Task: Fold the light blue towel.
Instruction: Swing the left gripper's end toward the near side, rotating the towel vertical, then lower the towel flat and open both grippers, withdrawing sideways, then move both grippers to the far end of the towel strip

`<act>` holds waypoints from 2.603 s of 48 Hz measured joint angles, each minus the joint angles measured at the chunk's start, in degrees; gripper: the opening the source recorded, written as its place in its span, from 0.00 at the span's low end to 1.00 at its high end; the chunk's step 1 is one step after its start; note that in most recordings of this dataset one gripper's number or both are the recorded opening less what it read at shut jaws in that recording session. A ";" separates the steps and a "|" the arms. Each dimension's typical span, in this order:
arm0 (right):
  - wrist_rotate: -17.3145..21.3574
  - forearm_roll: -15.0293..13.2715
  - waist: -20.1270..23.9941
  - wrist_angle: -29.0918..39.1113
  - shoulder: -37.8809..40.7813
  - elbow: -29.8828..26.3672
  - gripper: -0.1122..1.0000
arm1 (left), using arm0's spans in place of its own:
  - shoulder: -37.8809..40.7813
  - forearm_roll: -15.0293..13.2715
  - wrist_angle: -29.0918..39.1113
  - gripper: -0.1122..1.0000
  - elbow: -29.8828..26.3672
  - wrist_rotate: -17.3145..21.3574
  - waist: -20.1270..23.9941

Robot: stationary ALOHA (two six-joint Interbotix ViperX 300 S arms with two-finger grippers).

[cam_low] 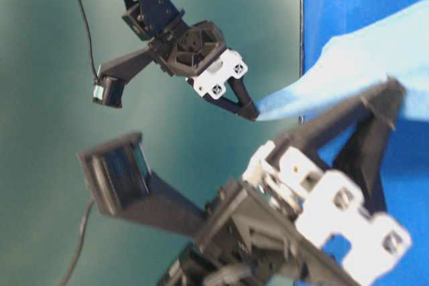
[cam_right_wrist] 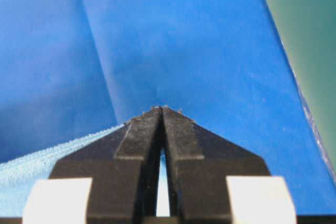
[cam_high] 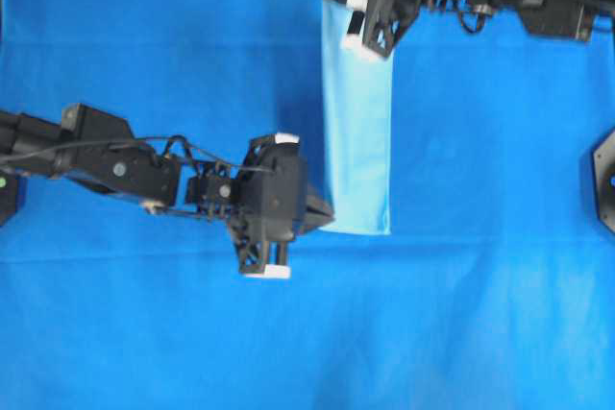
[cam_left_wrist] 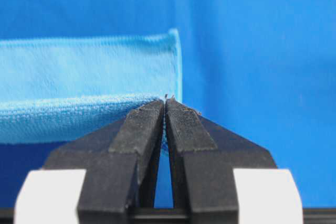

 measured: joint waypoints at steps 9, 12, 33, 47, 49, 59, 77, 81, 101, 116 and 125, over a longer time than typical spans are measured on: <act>0.00 0.00 0.00 0.00 0.18 0.00 0.10 | -0.44 0.00 -0.09 0.11 0.70 0.00 -0.09; 0.00 0.00 0.18 0.00 0.18 0.00 0.10 | -0.44 -0.09 -0.09 0.11 0.70 -0.09 -0.09; 0.18 0.00 -0.09 -0.26 1.23 0.00 0.44 | -0.44 -0.09 -0.18 0.48 0.70 0.26 -0.35; -0.18 -0.09 -0.44 -0.44 1.14 0.00 0.60 | -2.55 0.00 2.81 0.84 0.70 0.70 1.14; -0.18 -0.09 -0.44 -0.44 0.88 0.09 0.60 | -3.69 0.00 4.04 0.84 0.70 0.88 1.41; -0.18 -0.18 -0.26 0.70 -3.78 2.02 0.61 | -10.72 0.00 11.34 0.81 1.58 1.14 1.58; 1.58 0.44 2.72 -0.79 -19.42 13.97 0.60 | -27.07 0.09 10.28 0.81 10.81 1.23 7.82; 2.55 1.23 4.04 -2.55 -23.12 17.58 0.60 | -30.32 0.09 7.03 0.80 14.33 1.23 10.02; 8.96 1.58 8.61 -11.95 -34.63 31.20 0.60 | -39.99 0.09 -5.80 0.80 27.42 2.11 15.73; 9.05 1.67 8.53 -12.92 -33.84 31.20 0.60 | -38.23 0.09 -6.15 0.80 26.98 2.20 15.91; 8.96 1.58 7.03 -11.34 -30.76 28.92 0.60 | -36.04 0.09 -6.50 0.80 25.40 2.29 17.84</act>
